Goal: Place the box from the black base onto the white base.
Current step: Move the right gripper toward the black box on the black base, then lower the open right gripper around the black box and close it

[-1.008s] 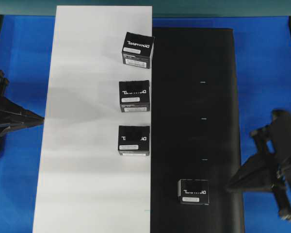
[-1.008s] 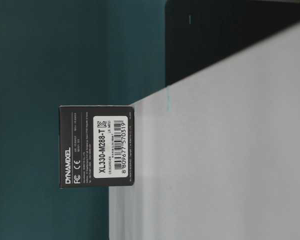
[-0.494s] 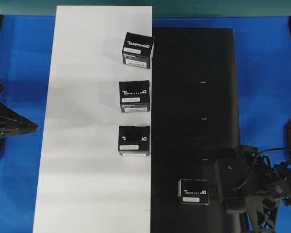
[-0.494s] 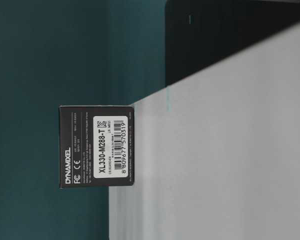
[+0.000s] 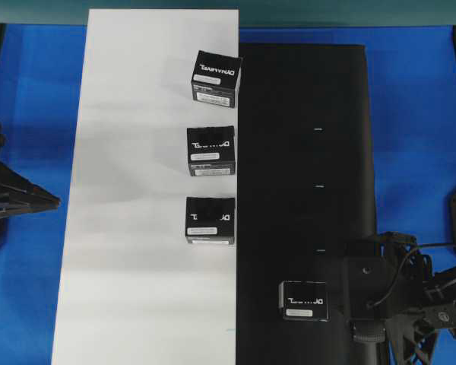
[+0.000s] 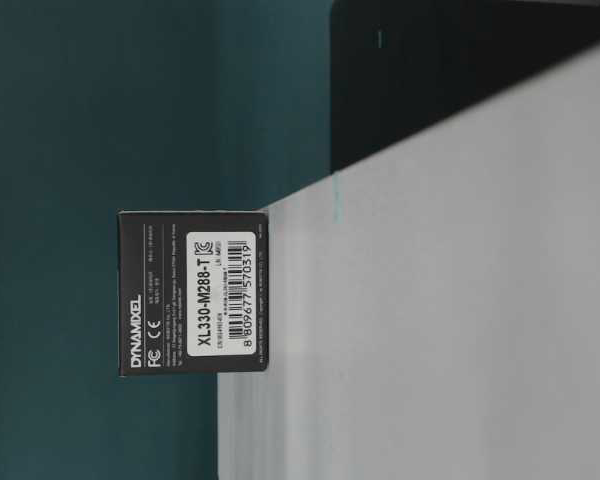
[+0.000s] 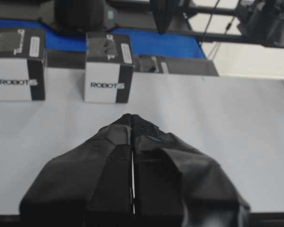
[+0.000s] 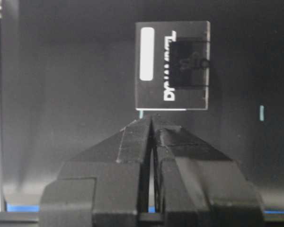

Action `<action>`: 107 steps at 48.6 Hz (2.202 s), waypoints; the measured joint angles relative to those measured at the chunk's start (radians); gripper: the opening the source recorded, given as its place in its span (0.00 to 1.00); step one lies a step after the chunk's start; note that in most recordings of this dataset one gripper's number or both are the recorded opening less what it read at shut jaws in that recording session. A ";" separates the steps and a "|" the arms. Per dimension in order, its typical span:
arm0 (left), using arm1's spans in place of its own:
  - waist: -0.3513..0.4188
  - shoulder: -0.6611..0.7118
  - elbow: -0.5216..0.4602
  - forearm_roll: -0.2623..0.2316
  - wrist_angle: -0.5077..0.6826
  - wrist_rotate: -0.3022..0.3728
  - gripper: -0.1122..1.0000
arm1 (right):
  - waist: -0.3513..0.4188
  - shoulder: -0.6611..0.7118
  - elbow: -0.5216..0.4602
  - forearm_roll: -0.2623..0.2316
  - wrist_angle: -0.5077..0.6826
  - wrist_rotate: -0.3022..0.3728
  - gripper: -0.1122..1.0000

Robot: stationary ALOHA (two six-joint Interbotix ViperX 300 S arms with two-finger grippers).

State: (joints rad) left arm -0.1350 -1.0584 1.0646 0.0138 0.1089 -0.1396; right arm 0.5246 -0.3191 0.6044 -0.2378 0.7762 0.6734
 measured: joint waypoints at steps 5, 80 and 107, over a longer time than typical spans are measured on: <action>0.000 -0.002 0.000 0.002 0.003 -0.002 0.06 | -0.003 -0.002 0.003 0.000 0.000 0.005 0.30; -0.002 -0.002 0.000 0.002 0.008 -0.009 0.06 | -0.103 0.176 0.114 -0.115 -0.281 0.144 1.00; 0.000 0.000 0.000 0.002 0.008 -0.009 0.06 | -0.106 0.199 0.097 -0.120 -0.299 0.146 1.00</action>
State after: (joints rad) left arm -0.1350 -1.0584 1.0646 0.0153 0.1166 -0.1488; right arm 0.4188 -0.1197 0.7010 -0.3574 0.4771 0.8191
